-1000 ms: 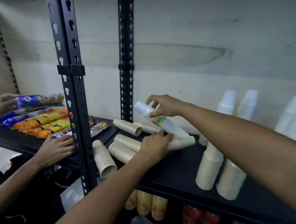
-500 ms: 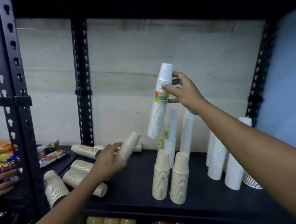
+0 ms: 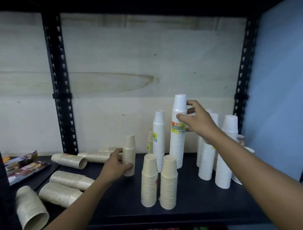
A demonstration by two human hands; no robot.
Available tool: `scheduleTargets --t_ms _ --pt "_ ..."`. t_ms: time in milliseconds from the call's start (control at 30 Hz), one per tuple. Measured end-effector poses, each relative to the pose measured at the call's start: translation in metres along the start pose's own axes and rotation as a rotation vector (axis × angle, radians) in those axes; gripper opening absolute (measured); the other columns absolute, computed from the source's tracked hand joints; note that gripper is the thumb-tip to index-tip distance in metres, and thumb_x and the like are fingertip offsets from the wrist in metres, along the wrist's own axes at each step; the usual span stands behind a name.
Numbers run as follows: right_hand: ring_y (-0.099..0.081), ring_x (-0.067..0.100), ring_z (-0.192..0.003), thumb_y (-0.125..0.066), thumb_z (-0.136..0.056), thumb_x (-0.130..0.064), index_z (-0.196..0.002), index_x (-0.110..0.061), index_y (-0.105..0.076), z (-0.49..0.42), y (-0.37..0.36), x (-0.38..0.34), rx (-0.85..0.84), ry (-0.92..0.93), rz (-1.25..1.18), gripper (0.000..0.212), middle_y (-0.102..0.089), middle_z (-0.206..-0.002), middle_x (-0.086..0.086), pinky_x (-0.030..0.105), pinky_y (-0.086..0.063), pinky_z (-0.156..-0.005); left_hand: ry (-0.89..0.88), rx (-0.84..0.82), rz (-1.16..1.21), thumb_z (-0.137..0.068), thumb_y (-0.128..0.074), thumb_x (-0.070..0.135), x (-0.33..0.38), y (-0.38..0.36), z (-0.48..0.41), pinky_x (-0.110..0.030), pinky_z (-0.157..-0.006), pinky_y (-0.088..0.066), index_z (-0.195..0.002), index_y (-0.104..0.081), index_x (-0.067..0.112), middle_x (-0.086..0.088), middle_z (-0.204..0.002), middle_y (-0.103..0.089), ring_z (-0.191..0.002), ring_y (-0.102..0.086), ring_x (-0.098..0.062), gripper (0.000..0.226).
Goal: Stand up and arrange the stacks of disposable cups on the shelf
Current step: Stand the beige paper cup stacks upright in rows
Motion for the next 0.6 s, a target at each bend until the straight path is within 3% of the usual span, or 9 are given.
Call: scheduleTargets --t_ms 133,300,500,600 --pt "-0.066 0.015 -0.1 -0.076 -0.085 -0.031 -0.129 -0.036 -0.053 0.004 -0.016 0.033 -0.023 -0.042 0.067 0.05 -0.062 -0.108 -0.011 0.046 -0.062 -0.082 -0.001 -0.019 0.033 -0.073 -0.087 0.008 -0.009 -0.012 -0.008 -0.037 -0.086 -0.061 -0.122 -0.056 0.023 -0.005 -0.117 -0.068 -0.098 -0.072 -0.018 0.06" --pt "-0.063 0.005 -0.099 -0.073 -0.089 -0.031 -0.136 -0.034 -0.049 0.008 -0.025 0.064 -0.02 -0.026 0.113 0.053 -0.059 -0.112 -0.018 0.026 -0.051 -0.074 -0.002 -0.056 0.058 -0.077 -0.085 0.009 -0.015 -0.025 -0.014 -0.039 -0.092 -0.06 -0.127 -0.054 0.023 0.001 -0.113 -0.07 -0.1 -0.071 -0.013 0.06" --pt "-0.063 0.0 -0.1 -0.073 -0.092 -0.033 -0.138 -0.03 -0.05 0.013 -0.033 0.085 -0.009 -0.007 0.063 0.051 -0.063 -0.116 -0.011 0.026 -0.05 -0.08 -0.01 -0.067 0.062 -0.073 -0.087 0.018 -0.023 -0.035 -0.018 -0.043 -0.09 -0.061 -0.128 -0.056 0.026 0.005 -0.112 -0.071 -0.1 -0.072 -0.01 0.064" --pt "-0.063 -0.002 -0.101 -0.075 -0.091 -0.032 -0.139 -0.028 -0.051 0.014 -0.033 0.089 -0.017 0.01 0.066 0.054 -0.063 -0.112 -0.016 0.023 -0.049 -0.081 -0.022 -0.069 0.07 -0.074 -0.088 0.023 -0.022 -0.038 -0.016 -0.041 -0.09 -0.061 -0.133 -0.054 0.026 0.006 -0.114 -0.071 -0.099 -0.072 -0.007 0.068"
Point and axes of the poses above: each hand's wrist, its own z-axis away from the middle knuckle, its own y-axis out of the back of the hand, x = y × z, the point moved 1 cm from there along -z, towards the middle knuckle
